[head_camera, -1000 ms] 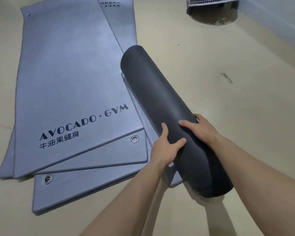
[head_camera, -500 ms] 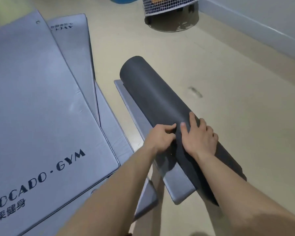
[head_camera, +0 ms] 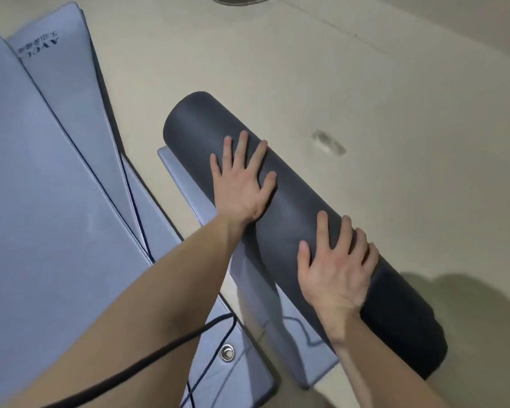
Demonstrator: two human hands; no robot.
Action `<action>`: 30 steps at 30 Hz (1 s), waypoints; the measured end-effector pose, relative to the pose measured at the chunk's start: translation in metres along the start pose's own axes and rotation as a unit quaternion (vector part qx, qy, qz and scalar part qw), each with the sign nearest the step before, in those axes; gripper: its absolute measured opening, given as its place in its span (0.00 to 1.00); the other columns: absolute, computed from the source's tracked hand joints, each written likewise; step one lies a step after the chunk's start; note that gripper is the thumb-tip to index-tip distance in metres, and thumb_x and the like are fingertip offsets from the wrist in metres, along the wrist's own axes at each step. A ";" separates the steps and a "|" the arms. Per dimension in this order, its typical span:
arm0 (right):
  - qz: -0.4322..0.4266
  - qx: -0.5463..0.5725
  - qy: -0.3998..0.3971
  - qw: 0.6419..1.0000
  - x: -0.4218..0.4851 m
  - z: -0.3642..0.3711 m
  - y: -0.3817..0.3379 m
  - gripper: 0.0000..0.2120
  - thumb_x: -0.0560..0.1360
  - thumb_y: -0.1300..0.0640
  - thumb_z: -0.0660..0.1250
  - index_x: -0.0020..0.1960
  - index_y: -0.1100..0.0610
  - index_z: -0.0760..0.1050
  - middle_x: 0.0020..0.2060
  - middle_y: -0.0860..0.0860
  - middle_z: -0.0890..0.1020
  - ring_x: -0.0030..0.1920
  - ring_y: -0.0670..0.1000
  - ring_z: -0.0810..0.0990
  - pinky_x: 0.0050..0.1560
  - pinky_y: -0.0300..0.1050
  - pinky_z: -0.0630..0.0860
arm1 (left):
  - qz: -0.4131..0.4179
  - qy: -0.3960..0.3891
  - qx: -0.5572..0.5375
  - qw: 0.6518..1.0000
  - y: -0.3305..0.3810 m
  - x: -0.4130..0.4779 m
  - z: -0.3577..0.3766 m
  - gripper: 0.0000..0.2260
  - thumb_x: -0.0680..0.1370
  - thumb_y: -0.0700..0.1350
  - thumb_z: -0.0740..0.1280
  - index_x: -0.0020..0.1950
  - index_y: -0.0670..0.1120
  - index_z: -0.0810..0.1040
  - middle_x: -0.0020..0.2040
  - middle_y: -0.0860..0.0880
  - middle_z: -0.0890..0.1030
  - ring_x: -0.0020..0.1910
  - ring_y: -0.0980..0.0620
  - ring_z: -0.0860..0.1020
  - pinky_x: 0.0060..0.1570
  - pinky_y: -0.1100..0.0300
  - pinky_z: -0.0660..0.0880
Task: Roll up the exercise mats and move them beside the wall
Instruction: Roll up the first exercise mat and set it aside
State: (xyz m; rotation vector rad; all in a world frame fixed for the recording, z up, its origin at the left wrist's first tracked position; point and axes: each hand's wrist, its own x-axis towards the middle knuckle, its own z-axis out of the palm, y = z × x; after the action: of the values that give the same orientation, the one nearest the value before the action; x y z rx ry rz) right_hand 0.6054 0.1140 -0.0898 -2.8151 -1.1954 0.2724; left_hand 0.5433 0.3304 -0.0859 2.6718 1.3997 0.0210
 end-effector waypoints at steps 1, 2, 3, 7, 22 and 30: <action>0.009 0.003 -0.004 1.000 0.003 -0.002 0.000 0.28 0.82 0.41 0.53 0.79 0.52 0.63 0.73 0.62 0.69 0.68 0.66 0.70 0.68 0.65 0.63 | 0.002 -0.006 0.010 1.000 0.001 0.004 0.006 0.29 0.82 0.63 0.51 0.84 0.59 0.56 0.86 0.50 0.49 0.84 0.43 0.42 0.80 0.37 0.41; 0.037 0.017 -0.006 0.999 0.008 -0.005 -0.001 0.28 0.81 0.41 0.53 0.78 0.51 0.66 0.71 0.61 0.71 0.67 0.65 0.71 0.68 0.64 0.63 | 0.005 -0.018 0.019 1.000 0.003 0.009 0.011 0.30 0.82 0.63 0.50 0.84 0.59 0.55 0.86 0.50 0.47 0.84 0.42 0.42 0.80 0.37 0.41; 0.076 0.048 -0.008 0.996 0.016 -0.010 -0.006 0.27 0.80 0.42 0.54 0.75 0.52 0.69 0.69 0.59 0.74 0.65 0.64 0.73 0.66 0.63 0.65 | 0.010 -0.029 0.023 0.999 0.004 0.014 0.013 0.30 0.82 0.63 0.50 0.84 0.59 0.54 0.86 0.50 0.46 0.84 0.42 0.41 0.80 0.37 0.40; 0.128 0.119 -0.008 0.985 0.070 -0.018 -0.062 0.26 0.82 0.43 0.50 0.74 0.53 0.68 0.65 0.56 0.78 0.62 0.61 0.77 0.63 0.61 0.68 | 0.008 -0.070 0.025 0.997 0.003 0.019 0.010 0.31 0.82 0.63 0.49 0.85 0.58 0.51 0.86 0.50 0.42 0.84 0.43 0.38 0.79 0.37 0.38; 0.124 0.074 0.011 0.989 0.086 -0.005 -0.082 0.32 0.79 0.39 0.51 0.78 0.52 0.65 0.73 0.59 0.72 0.66 0.64 0.74 0.69 0.62 0.63 | 0.034 -0.080 -0.008 0.996 -0.091 0.126 -0.010 0.31 0.80 0.64 0.49 0.83 0.59 0.56 0.86 0.48 0.48 0.84 0.45 0.44 0.80 0.38 0.45; 0.053 0.010 -0.034 0.998 0.091 0.006 -0.090 0.32 0.81 0.39 0.49 0.82 0.49 0.58 0.78 0.57 0.65 0.75 0.59 0.64 0.72 0.62 0.62 | 0.190 -0.110 0.023 0.975 -0.039 0.060 -0.017 0.29 0.83 0.62 0.50 0.84 0.57 0.55 0.86 0.49 0.50 0.84 0.44 0.44 0.79 0.37 0.40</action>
State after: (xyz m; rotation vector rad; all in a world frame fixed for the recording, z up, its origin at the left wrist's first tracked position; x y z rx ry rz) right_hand 0.6031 0.2418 -0.0958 -2.8783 -1.0505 0.3887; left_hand 0.5448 0.4030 -0.0764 2.8306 0.8245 -0.2643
